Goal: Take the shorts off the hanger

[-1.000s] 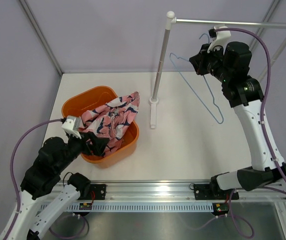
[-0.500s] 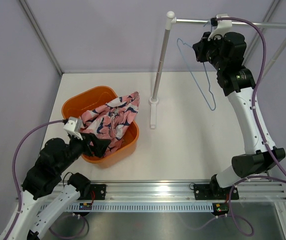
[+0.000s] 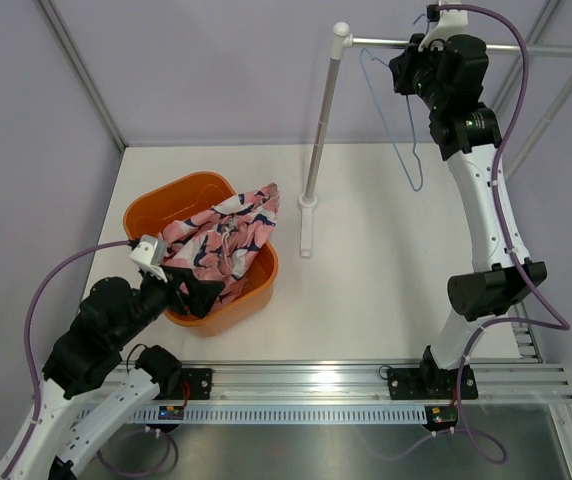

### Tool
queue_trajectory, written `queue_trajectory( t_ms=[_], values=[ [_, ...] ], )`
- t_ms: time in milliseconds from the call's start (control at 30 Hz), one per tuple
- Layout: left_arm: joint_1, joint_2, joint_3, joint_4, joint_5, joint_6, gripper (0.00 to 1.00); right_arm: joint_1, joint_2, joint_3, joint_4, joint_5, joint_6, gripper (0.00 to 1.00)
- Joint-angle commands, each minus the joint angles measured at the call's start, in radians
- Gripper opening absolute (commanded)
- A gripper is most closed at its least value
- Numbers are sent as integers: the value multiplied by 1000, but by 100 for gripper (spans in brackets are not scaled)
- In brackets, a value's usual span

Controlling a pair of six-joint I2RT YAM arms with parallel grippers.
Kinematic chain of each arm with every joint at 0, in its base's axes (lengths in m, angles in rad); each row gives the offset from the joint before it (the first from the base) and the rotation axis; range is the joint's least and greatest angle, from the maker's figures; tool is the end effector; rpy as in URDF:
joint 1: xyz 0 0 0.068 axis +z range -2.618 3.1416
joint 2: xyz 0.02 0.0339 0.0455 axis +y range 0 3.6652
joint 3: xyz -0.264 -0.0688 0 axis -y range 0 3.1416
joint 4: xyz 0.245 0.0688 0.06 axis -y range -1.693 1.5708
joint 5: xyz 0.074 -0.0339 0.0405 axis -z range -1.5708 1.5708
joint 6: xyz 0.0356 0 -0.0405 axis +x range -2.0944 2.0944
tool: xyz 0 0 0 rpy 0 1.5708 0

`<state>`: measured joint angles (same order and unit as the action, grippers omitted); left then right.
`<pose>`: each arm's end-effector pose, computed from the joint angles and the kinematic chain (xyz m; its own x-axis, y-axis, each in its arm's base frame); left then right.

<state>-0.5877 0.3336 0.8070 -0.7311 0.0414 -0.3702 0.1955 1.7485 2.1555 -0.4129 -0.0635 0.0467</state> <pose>0.0551 -0.0385 0.3371 -0.4102 -0.1611 -0.8977 0.4708 0.8056 -0.3597 0.3698 0.0755 0.5248 -0.0177 0.0440 -0.9989 -0.2556 0.9656 0.0471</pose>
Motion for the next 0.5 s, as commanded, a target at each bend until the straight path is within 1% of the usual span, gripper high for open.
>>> queue_trajectory(
  t_ms=[0, 100, 200, 333, 467],
  values=[
    [-9, -7, -3, 42, 0, 1, 99, -14, 58, 110, -21, -5, 41, 0],
    [-12, -5, -3, 42, -1, 1, 99, -16, 115, 184, -64, -13, 59, 0],
    [-17, -5, -3, 41, -5, 1, 99, -16, 144, 213, -86, -12, 68, 0],
    [-23, -7, -3, 41, -6, 1, 99, -16, 141, 176, -86, -2, 79, 0],
    [-26, -7, -3, 41, -8, 1, 99, -16, 114, 86, -63, 28, 85, 0]
  ],
)
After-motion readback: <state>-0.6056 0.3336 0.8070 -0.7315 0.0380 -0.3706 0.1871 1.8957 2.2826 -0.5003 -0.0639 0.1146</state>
